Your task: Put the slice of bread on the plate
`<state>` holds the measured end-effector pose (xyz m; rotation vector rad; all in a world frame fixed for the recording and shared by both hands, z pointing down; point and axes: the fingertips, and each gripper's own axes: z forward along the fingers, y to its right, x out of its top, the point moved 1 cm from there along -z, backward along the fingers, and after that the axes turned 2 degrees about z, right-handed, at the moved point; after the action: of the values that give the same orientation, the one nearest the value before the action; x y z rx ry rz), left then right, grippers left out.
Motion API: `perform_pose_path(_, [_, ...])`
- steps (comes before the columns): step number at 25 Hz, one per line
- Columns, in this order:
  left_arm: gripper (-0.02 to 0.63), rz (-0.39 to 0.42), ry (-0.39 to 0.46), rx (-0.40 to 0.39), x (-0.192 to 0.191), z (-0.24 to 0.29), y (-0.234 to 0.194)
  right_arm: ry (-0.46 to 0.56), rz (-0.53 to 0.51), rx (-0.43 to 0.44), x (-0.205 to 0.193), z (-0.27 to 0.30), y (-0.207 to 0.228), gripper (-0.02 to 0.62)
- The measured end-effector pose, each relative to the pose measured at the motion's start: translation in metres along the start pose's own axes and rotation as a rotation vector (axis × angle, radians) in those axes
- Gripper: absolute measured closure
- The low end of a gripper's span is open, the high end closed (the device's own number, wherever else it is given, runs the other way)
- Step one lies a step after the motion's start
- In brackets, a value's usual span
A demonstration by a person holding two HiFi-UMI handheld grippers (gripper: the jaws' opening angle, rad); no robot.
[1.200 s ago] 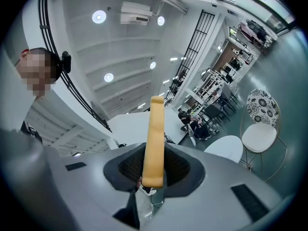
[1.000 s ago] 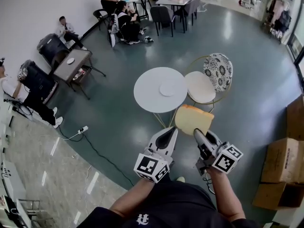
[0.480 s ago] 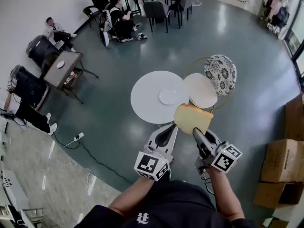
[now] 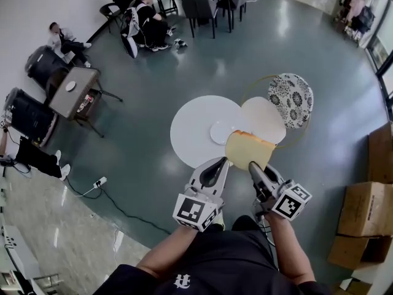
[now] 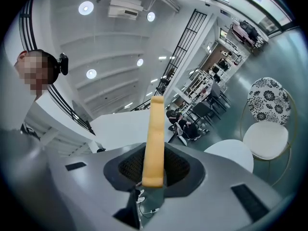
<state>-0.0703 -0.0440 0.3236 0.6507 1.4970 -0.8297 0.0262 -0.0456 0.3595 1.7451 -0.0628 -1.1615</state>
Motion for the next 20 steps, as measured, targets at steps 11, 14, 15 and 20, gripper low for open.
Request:
perform_pose_path(11, [0.6,-0.015,-0.015,0.028,-0.03,0.057,-0.05,-0.066,0.056,-0.026,0.0,0.062,0.077,0.503])
perform_pose_path(14, [0.6,-0.022,-0.016,0.053,-0.044,0.075,-0.064,-0.1,0.07,-0.018,-0.002,0.079,0.102,0.503])
perform_pose_path(15, [0.6,-0.025,-0.019,0.06,-0.049,0.08,-0.07,-0.111,0.075,-0.018,-0.003,0.086,0.11,0.503])
perform_pose_path(20, [0.6,-0.045,-0.034,0.1,-0.078,0.105,-0.105,-0.16,0.108,-0.032,-0.017,0.119,0.155,0.503])
